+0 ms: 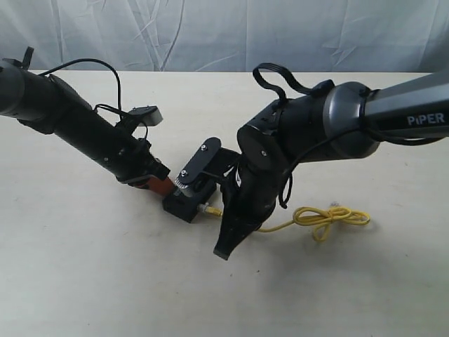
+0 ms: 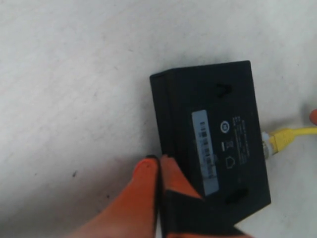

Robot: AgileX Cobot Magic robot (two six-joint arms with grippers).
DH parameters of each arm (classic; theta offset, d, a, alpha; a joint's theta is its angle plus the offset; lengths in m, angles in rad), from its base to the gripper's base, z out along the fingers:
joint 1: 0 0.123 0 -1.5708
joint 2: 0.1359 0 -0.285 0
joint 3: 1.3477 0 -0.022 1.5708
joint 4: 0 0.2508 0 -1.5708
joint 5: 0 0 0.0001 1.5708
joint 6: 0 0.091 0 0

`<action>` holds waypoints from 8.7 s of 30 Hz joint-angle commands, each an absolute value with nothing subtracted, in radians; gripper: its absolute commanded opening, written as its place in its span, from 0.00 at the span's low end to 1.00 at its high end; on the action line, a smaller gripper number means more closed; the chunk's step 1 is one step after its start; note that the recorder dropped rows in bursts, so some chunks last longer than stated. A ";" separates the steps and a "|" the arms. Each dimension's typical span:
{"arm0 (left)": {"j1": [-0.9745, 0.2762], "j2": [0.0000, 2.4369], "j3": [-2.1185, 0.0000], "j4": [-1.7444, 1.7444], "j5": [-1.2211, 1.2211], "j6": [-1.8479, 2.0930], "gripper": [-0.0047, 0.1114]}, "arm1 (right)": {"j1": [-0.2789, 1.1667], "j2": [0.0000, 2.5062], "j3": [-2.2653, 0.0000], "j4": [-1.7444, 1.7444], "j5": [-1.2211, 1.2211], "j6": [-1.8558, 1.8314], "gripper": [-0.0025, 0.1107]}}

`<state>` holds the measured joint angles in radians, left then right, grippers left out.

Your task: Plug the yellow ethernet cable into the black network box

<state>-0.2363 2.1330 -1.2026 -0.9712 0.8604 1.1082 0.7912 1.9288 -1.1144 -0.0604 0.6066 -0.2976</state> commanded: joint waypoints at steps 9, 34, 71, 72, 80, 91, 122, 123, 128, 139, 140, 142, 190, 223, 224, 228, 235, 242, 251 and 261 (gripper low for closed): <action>-0.242 2.141 -1.206 -0.965 0.881 1.110 0.04 | 0.791 1.940 -1.113 -0.016 0.548 -0.296 0.02; -0.242 2.141 -1.206 -0.949 0.930 1.110 0.04 | 0.791 1.925 -1.113 0.028 0.502 -0.296 0.02; -0.146 1.787 -1.204 -0.645 0.751 0.730 0.04 | 0.672 1.664 -1.113 0.035 0.570 -0.164 0.02; -0.146 1.746 -1.204 -0.625 0.751 0.709 0.04 | 0.644 1.640 -1.113 0.035 0.587 -0.145 0.02; -0.106 1.373 -1.160 -0.518 0.709 0.627 0.04 | 0.399 1.388 -1.096 0.028 0.759 0.035 0.02; 0.078 0.604 -0.755 -0.511 0.563 0.603 0.04 | 0.299 0.767 -0.811 0.011 0.701 0.039 0.02; 0.078 0.301 -0.573 -0.496 0.591 0.604 0.04 | 0.164 0.157 -0.379 0.008 0.387 0.039 0.02; 0.078 0.301 -0.573 -0.496 0.591 0.604 0.04 | 0.130 0.118 -0.332 0.008 0.387 0.039 0.02; 0.078 0.301 -0.573 -0.496 0.591 0.604 0.04 | 0.089 0.024 -0.090 0.000 0.385 0.039 0.02; 0.078 0.301 -0.573 -0.496 0.589 0.604 0.04 | 0.089 0.004 0.000 0.012 0.347 0.039 0.02; 0.078 0.301 -0.573 -0.496 0.589 0.604 0.04 | 0.089 0.004 0.000 0.012 0.347 0.039 0.02; 0.078 0.301 -0.573 -0.496 0.589 0.604 0.04 | 0.089 0.004 0.000 0.012 0.347 0.039 0.02; 0.014 0.000 0.000 -0.340 0.242 0.609 0.04 | 0.089 0.004 0.000 0.009 0.347 0.043 0.02; 0.008 0.000 0.000 -0.106 0.234 0.026 0.04 | 0.089 0.004 0.000 0.013 0.347 0.043 0.02; 0.008 0.000 0.000 -0.098 0.234 0.021 0.04 | 0.089 0.004 0.000 0.013 0.347 0.043 0.02; 0.008 0.000 0.000 -0.091 0.234 0.021 0.04 | 0.089 0.004 0.000 0.013 0.347 0.043 0.02; 0.008 0.000 0.000 -0.047 0.232 0.021 0.04 | 0.089 0.004 0.000 0.013 0.347 0.043 0.02; 0.008 0.000 0.000 -0.026 0.232 0.026 0.04 | 0.089 0.004 0.000 0.013 0.347 0.043 0.02; 0.008 0.000 0.000 -0.026 0.232 0.026 0.04 | 0.089 0.004 0.000 0.013 0.347 0.043 0.02; 0.008 0.000 0.000 -0.026 0.232 0.026 0.04 | 0.089 0.004 0.000 0.013 0.350 0.045 0.02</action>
<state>0.0085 0.0049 -0.0046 -0.0280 0.2372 0.0279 0.0945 0.0088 -0.0020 0.0115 0.3566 0.0451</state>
